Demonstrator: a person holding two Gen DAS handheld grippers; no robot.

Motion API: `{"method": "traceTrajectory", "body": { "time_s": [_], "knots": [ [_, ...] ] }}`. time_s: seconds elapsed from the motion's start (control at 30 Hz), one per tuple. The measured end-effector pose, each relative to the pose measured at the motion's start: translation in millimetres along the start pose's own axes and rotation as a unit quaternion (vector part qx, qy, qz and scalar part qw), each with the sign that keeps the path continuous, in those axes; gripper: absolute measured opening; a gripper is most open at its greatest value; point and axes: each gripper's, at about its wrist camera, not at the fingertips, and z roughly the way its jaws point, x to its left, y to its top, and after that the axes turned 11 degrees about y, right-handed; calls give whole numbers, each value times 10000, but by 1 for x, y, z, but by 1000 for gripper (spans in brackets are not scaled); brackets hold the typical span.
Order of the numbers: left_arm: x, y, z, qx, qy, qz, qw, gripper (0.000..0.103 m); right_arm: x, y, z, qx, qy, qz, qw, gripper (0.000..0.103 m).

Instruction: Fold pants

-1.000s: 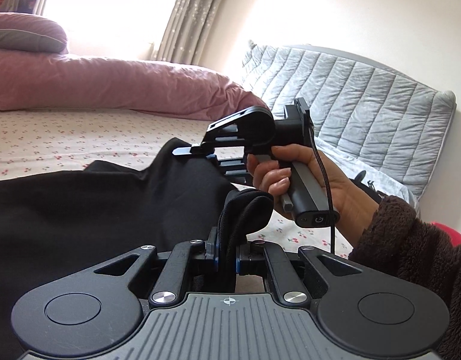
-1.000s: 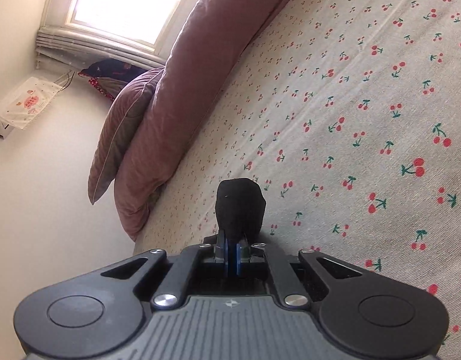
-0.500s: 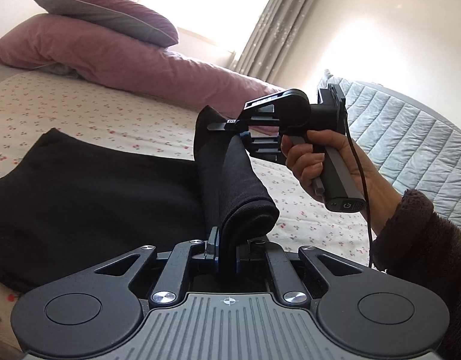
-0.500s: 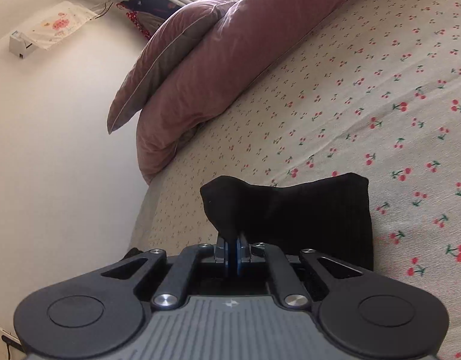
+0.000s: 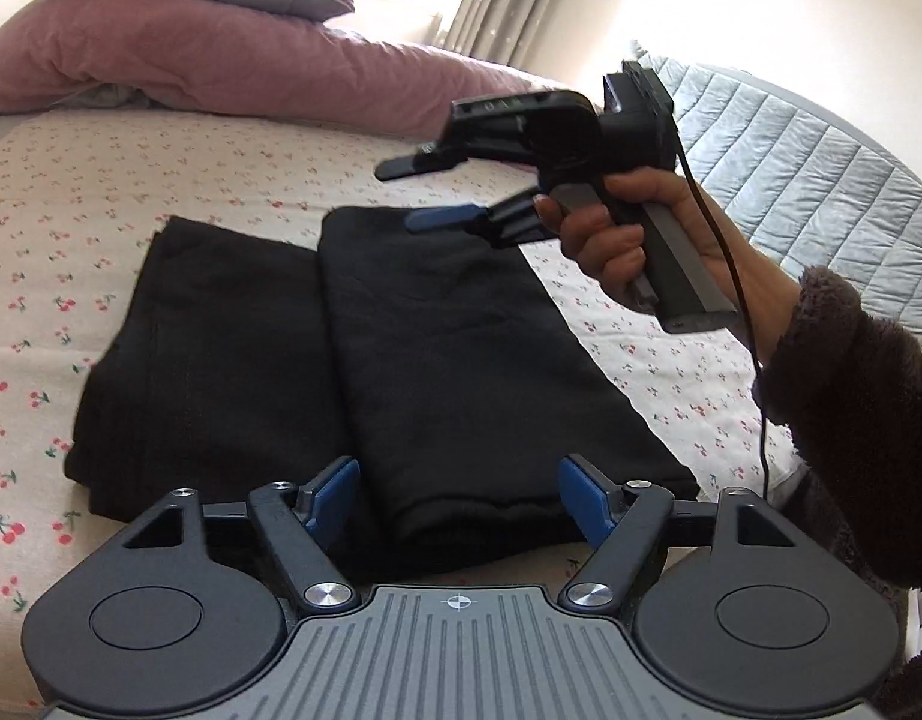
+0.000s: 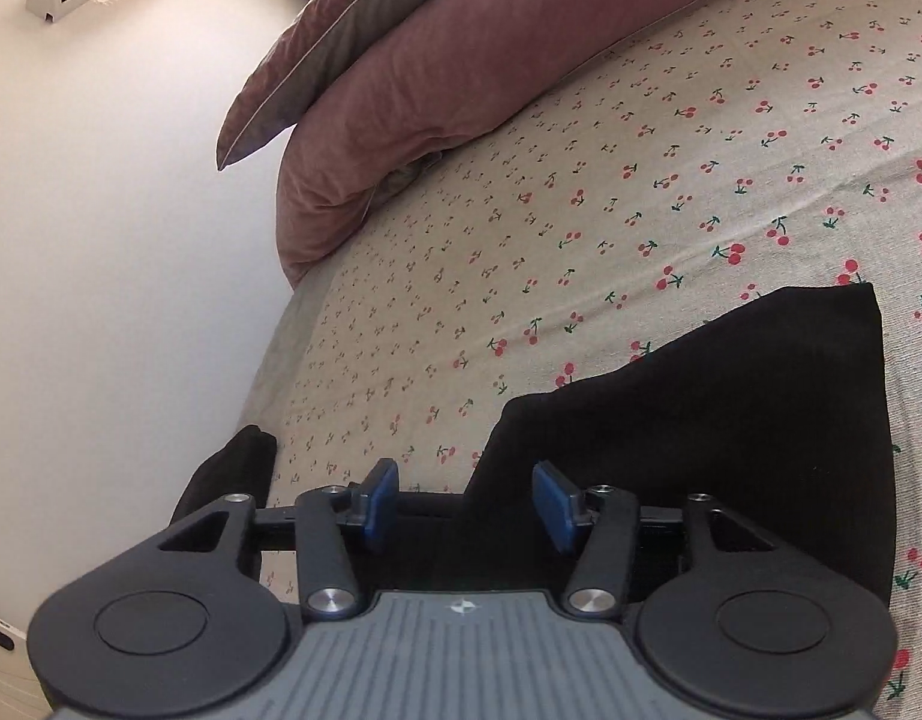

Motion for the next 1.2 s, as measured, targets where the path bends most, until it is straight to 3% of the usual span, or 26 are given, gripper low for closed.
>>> {"method": "traceTrajectory", "body": {
  "time_s": [0.13, 0.43, 0.57, 0.7, 0.77, 0.83, 1.07, 1.2],
  "knots": [
    [11, 11, 2, -38, 32, -29, 10000, 75, 7, -11, -23, 4, -185, -459, 9988, 67],
    [29, 58, 62, 453, 26, -566, 9974, 70, 8, -60, -79, -168, -578, -1486, 9871, 77],
    [37, 68, 95, 651, 56, -884, 9939, 50, 3, -76, -91, -324, -724, -1830, 9799, 81],
    [34, 71, 109, 472, 292, -865, 9947, 29, -4, -88, -91, -373, -987, -2193, 9699, 82],
    [30, 70, 114, 392, 494, -828, 9946, 12, -9, -91, -90, -333, -977, -2249, 9689, 83],
    [27, 71, 113, 328, 585, -809, 9945, 4, -14, -93, -89, -256, -973, -2279, 9685, 84],
    [21, 77, 84, -60, 935, -214, 9954, 3, -15, -99, -80, -83, -1078, -2528, 9614, 85],
    [41, 82, 64, -155, 1126, -267, 9932, 3, -12, -100, -77, -50, -1021, -2578, 9608, 86]
  ]
}}
